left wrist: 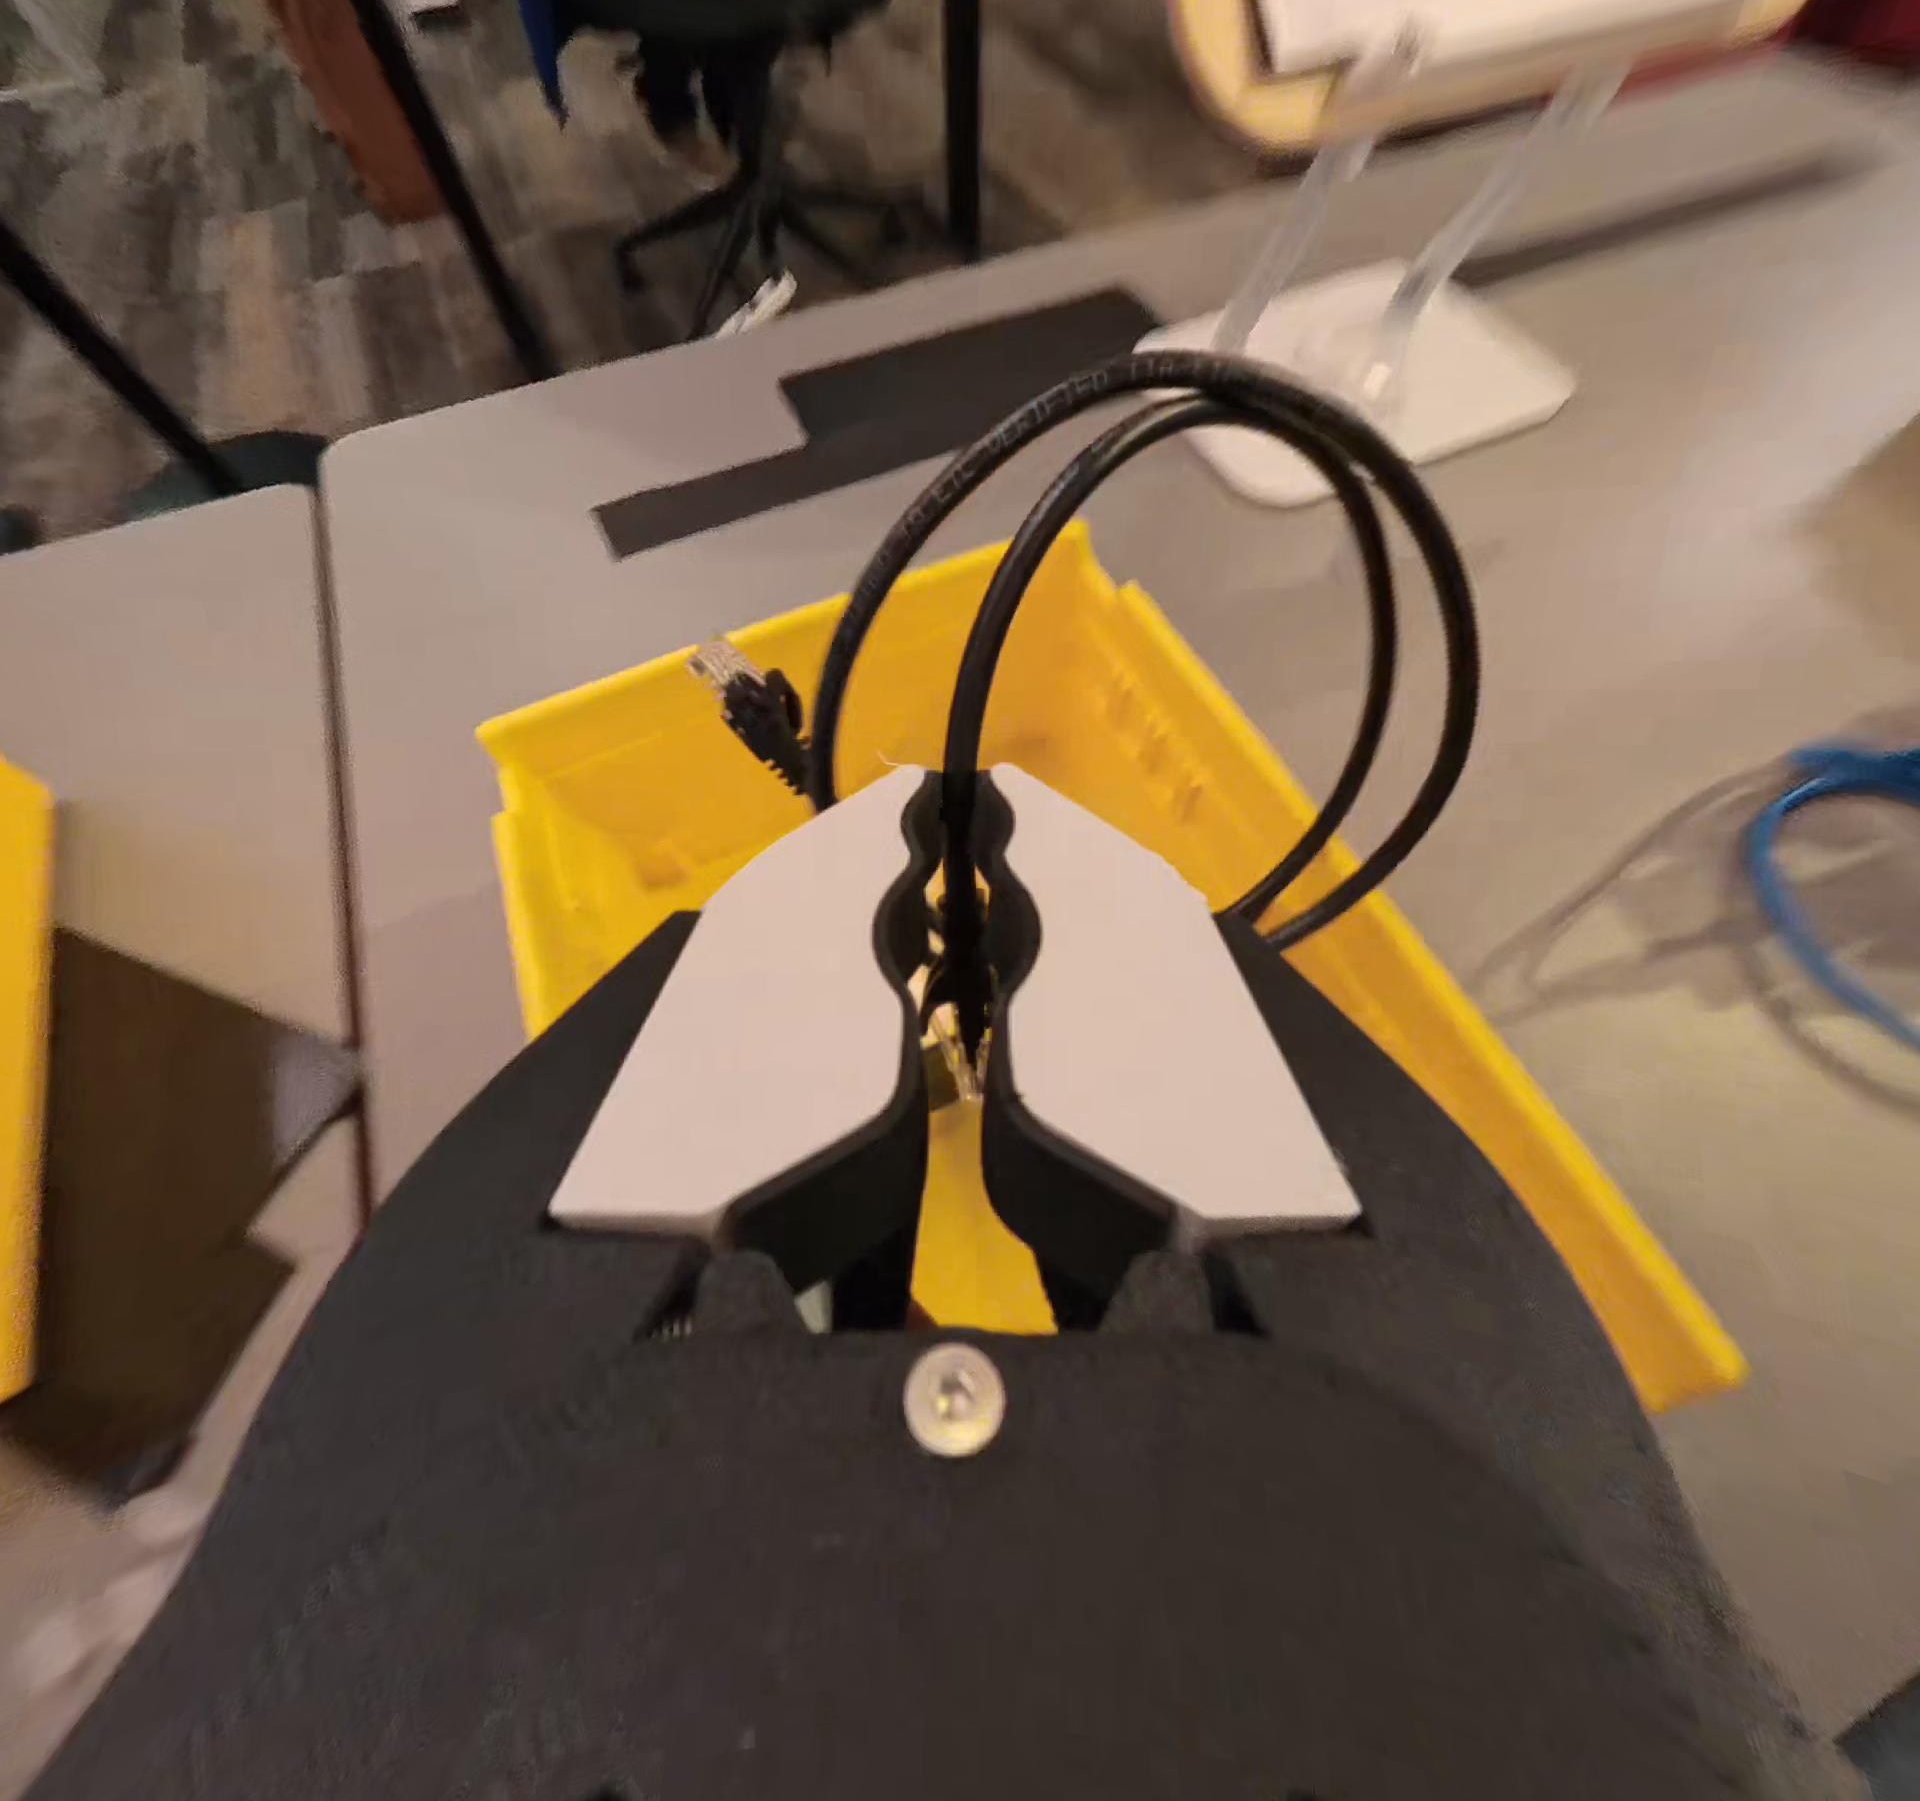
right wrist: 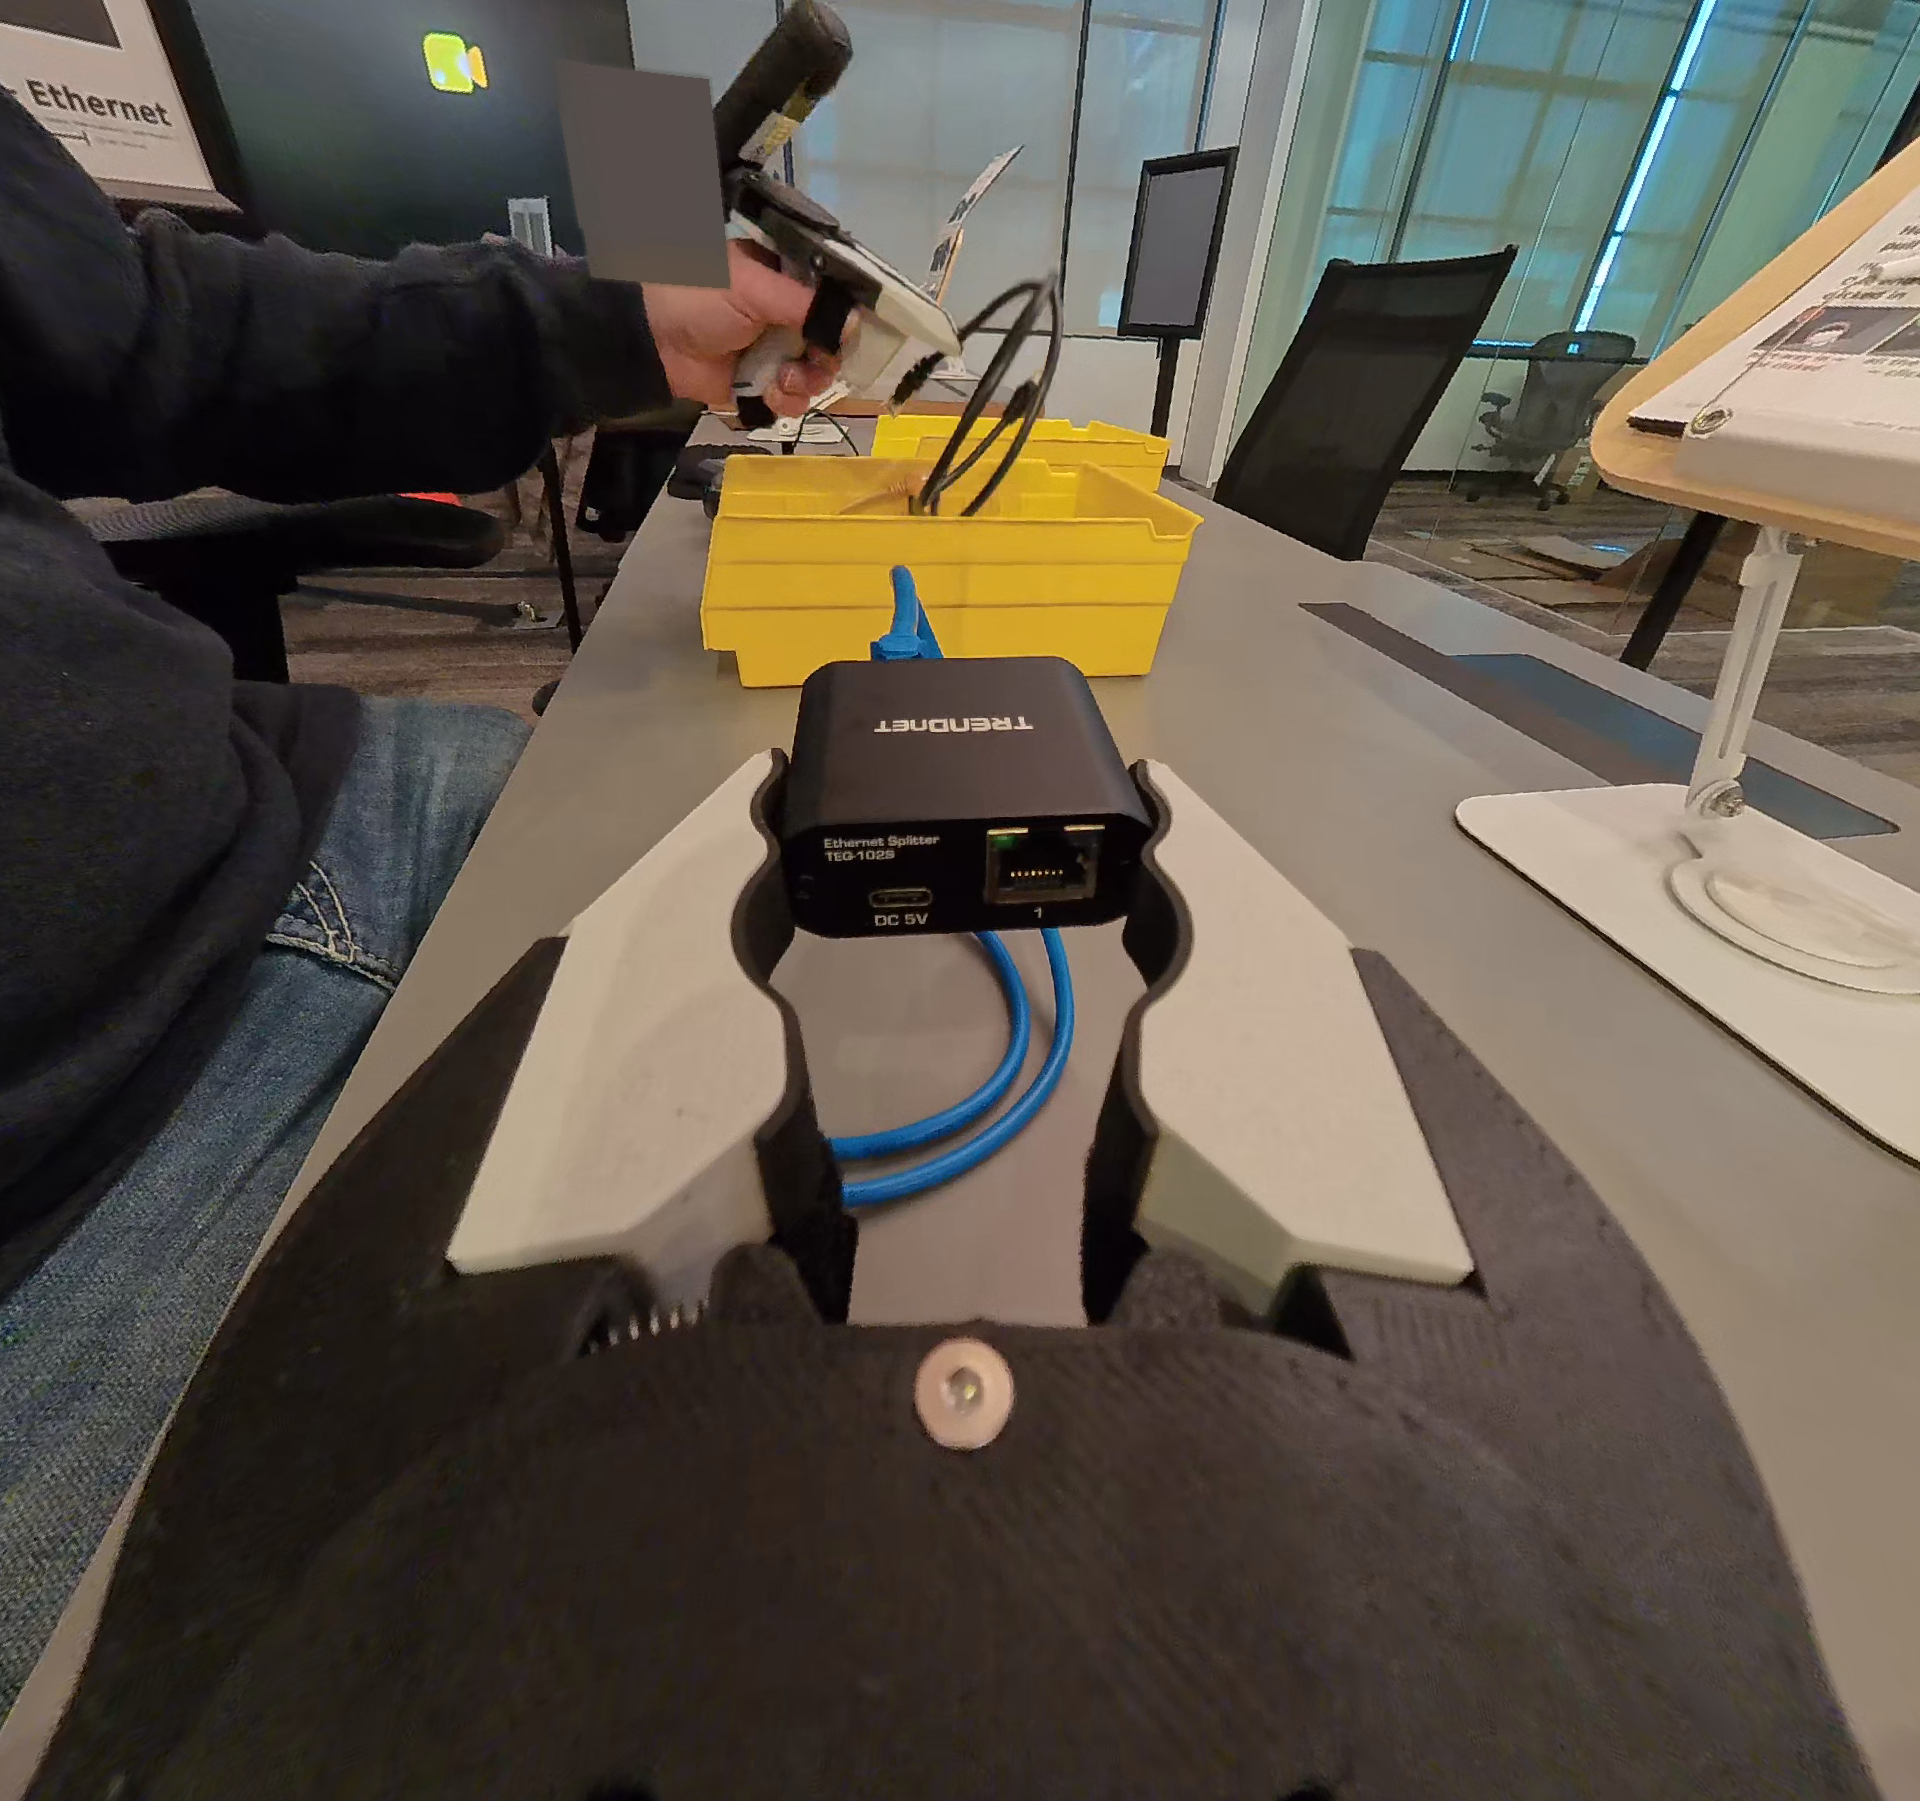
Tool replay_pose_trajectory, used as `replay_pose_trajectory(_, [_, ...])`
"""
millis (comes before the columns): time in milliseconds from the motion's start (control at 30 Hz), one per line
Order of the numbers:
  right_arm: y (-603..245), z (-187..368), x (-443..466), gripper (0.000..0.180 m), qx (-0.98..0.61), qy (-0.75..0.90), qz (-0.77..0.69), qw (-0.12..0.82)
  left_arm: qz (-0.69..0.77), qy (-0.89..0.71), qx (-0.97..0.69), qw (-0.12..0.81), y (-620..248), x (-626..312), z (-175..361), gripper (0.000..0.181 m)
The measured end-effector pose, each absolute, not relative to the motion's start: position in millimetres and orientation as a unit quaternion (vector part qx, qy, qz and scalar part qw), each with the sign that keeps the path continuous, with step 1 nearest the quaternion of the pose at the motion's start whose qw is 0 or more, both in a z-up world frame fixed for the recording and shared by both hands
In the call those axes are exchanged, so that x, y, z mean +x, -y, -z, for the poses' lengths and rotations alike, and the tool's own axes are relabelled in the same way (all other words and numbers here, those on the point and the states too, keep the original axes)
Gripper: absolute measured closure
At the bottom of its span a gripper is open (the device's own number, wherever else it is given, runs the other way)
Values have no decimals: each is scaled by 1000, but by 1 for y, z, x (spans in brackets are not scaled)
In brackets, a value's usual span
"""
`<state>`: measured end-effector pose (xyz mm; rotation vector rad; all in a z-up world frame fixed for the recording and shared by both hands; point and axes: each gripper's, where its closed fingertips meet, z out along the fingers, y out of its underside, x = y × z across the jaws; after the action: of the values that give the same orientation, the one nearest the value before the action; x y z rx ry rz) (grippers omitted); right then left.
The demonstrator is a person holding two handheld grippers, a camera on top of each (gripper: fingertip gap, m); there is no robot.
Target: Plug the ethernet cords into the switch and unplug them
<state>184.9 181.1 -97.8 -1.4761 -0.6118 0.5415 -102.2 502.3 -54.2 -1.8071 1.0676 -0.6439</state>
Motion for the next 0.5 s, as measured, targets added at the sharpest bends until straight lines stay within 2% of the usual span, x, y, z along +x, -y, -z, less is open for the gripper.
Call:
replay_pose_trajectory(167, [-182, 100, 184, 117, -656, 271, -241, 662, 366, -405, -683, 484, -493, -92, 21, 175])
replay_pose_trajectory(300, [-183, 99, 186, 117, -657, 269, -238, 663, 393, -432, -642, 497, -466, -70, -5, 175])
replay_pose_trajectory(500, [-182, 100, 187, 117, -659, 273, -228, 662, 315, -578, -569, 494, -398, 5, -3, 175])
